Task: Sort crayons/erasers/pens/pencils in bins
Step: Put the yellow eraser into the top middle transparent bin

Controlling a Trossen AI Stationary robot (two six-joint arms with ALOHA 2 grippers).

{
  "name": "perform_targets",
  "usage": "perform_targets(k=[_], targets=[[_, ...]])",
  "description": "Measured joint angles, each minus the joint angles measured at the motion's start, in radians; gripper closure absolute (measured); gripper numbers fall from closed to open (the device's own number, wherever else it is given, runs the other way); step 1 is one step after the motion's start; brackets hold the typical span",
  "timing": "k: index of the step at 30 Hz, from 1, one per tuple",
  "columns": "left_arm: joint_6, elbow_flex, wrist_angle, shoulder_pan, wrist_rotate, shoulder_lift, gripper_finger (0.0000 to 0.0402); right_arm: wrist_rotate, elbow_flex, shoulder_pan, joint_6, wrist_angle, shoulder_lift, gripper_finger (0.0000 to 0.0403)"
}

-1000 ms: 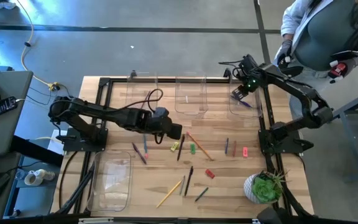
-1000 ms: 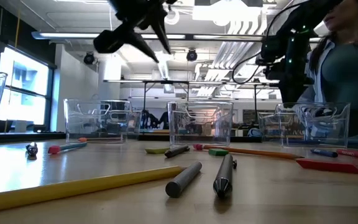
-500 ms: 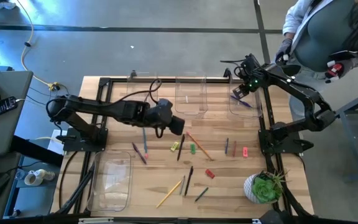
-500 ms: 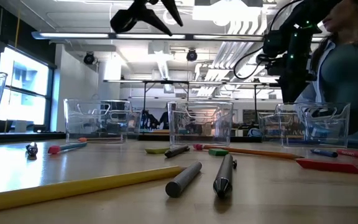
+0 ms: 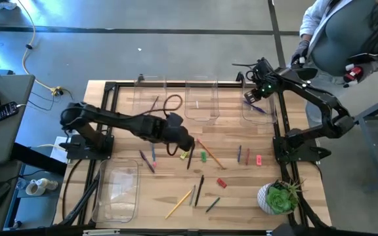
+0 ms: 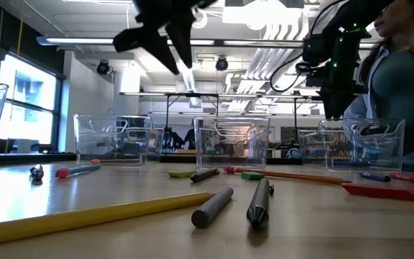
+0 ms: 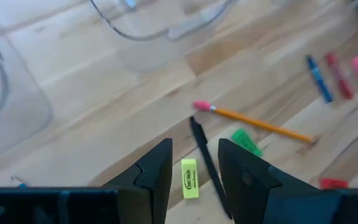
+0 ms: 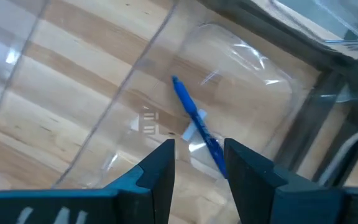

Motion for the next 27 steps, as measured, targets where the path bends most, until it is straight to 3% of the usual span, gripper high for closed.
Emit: perform_targets(k=[17,22,27], targets=[[-0.09,-0.001,0.062,0.023,0.215,0.234,0.0282,0.0,0.0,0.083,-0.003,0.015,0.0,0.0273],[-0.104,-0.001,0.1,0.023,0.27,0.258,0.0254,0.0,0.0,0.083,-0.012,0.029,0.0,0.0273],[-0.113,-0.001,0.101,0.027,0.262,0.26,0.0219,0.0,0.0,0.083,-0.023,0.029,0.0,0.0273]])
